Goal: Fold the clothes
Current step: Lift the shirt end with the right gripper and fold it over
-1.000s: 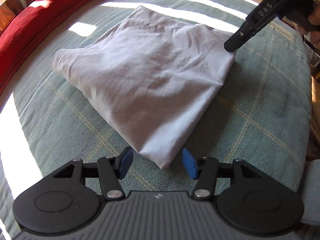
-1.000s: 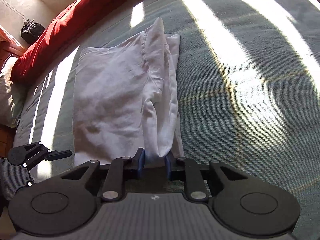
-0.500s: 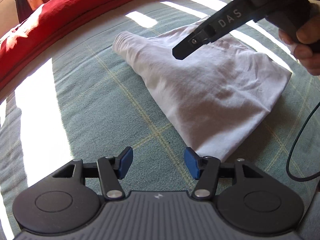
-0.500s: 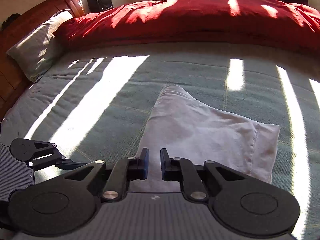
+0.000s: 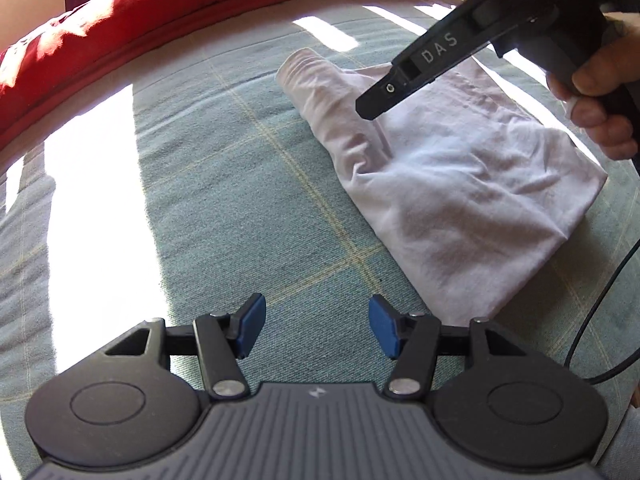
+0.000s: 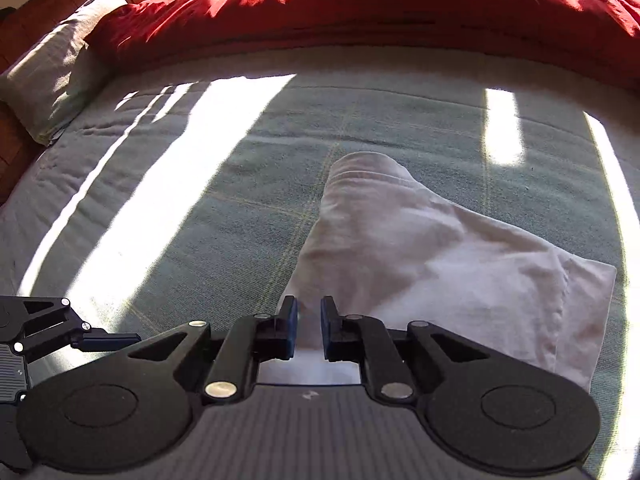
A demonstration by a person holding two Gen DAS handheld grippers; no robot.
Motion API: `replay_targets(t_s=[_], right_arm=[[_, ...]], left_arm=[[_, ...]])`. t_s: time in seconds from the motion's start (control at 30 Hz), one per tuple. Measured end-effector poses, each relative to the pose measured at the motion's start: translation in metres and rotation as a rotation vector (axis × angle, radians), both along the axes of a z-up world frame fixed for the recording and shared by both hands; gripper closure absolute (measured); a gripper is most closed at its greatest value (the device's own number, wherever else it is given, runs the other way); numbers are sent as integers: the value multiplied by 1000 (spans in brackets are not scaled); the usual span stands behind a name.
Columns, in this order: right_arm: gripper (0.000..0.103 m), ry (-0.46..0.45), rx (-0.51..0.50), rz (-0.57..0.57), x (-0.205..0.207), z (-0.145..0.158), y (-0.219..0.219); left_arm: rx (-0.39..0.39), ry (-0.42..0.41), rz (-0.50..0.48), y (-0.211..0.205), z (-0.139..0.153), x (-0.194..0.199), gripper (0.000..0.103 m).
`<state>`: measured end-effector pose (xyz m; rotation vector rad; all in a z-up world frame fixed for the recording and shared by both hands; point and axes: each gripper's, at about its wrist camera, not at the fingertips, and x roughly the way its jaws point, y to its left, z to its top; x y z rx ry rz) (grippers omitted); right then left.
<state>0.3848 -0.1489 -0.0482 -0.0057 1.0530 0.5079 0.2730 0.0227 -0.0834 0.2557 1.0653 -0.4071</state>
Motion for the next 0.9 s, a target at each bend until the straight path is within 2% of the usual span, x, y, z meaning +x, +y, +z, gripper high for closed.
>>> replay_targets(t_s=[0.1, 0.2, 0.3, 0.4, 0.47, 0.53, 0.67, 0.73, 0.9], right_arm=[[89, -37, -22, -17, 18, 0, 10], [88, -44, -110, -11, 35, -24, 27], [87, -13, -79, -47, 47, -46, 25], [86, -3, -44, -92, 54, -35, 20], [85, -38, -1, -114, 54, -20, 14], [83, -70, -16, -129, 61, -15, 13], [84, 0, -56, -189, 92, -47, 10], [87, 25, -37, -215, 99, -53, 4], [76, -11, 52, -222, 76, -21, -21]], left_arm=[[1, -2, -4, -1, -2, 5, 45], [5, 6, -1, 1, -5, 8, 45], [11, 24, -2, 3, -8, 8, 45], [7, 30, -1, 5, -8, 10, 45], [0, 33, 5, 6, -9, 13, 45], [-4, 34, 7, 4, -9, 17, 45], [0, 24, -3, -2, -9, 25, 45], [1, 15, -11, -3, -7, 26, 45], [-7, 10, -12, -3, -1, 31, 45]])
